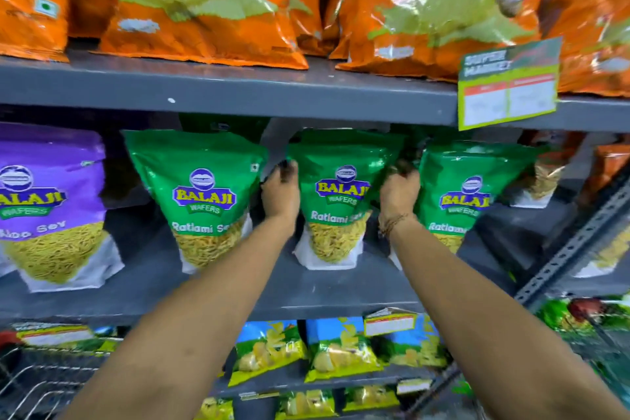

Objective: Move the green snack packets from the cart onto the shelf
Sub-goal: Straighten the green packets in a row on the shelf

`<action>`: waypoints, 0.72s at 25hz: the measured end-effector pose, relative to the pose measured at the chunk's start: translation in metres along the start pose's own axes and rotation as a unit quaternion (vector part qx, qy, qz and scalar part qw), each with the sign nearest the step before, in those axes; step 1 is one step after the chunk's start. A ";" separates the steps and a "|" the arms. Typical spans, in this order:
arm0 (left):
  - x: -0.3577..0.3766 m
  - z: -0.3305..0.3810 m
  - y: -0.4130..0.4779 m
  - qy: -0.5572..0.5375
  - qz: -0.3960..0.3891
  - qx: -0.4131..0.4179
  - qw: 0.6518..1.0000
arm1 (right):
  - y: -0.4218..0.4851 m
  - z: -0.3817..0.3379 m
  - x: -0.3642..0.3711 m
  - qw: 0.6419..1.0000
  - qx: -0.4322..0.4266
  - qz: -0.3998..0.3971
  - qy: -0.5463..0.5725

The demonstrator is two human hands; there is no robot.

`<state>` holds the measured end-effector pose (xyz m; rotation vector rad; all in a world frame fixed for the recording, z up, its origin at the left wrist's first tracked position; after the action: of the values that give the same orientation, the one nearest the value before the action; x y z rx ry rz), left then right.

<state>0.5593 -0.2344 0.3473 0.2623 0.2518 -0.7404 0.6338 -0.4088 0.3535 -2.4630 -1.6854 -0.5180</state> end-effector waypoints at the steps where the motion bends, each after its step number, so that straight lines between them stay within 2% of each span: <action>1: 0.001 0.001 0.007 -0.024 0.008 -0.006 1.000 | 0.010 -0.002 -0.001 1.000 0.015 -0.011 -0.001; 4: 0.007 -0.002 0.015 -0.135 -0.007 -0.044 0.990 | 0.013 -0.011 0.002 0.993 0.061 -0.095 -0.032; 7: 0.005 0.002 0.010 -0.189 -0.012 -0.048 0.981 | 0.004 -0.020 0.008 0.994 0.049 -0.077 0.054; 8: 0.004 0.001 0.006 -0.172 -0.016 -0.031 0.985 | 0.000 -0.014 0.009 0.993 0.048 -0.069 0.083; 10: 0.005 -0.012 -0.007 -0.093 -0.059 0.000 0.994 | -0.014 0.013 0.004 0.991 0.106 -0.067 0.053; 13: 0.025 -0.059 -0.020 -0.018 -0.209 -0.013 0.978 | -0.048 0.072 -0.015 0.960 0.264 -0.090 -0.011; 14: 0.032 -0.070 -0.024 -0.001 -0.243 -0.021 0.970 | -0.054 0.084 -0.018 0.953 0.280 -0.110 -0.019; 15: 0.036 -0.076 -0.027 0.011 -0.255 -0.031 0.966 | -0.050 0.098 -0.020 0.952 0.275 -0.127 -0.044; 18: 0.037 -0.077 -0.028 0.046 -0.206 -0.039 0.977 | -0.041 0.106 -0.022 0.949 0.256 -0.133 -0.125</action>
<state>0.5558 -0.2528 0.2591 0.1713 0.4304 -1.1271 0.6115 -0.3833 0.2427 -2.0011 -1.9497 0.2097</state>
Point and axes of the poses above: each hand's wrist, its own y-axis towards the middle knuckle, its own x-axis out of the palm, z = x × y, the point moved 3 cm from there along y, towards the middle knuckle, and after that the axes turned 15 degrees about y, right-handed, at the moved point
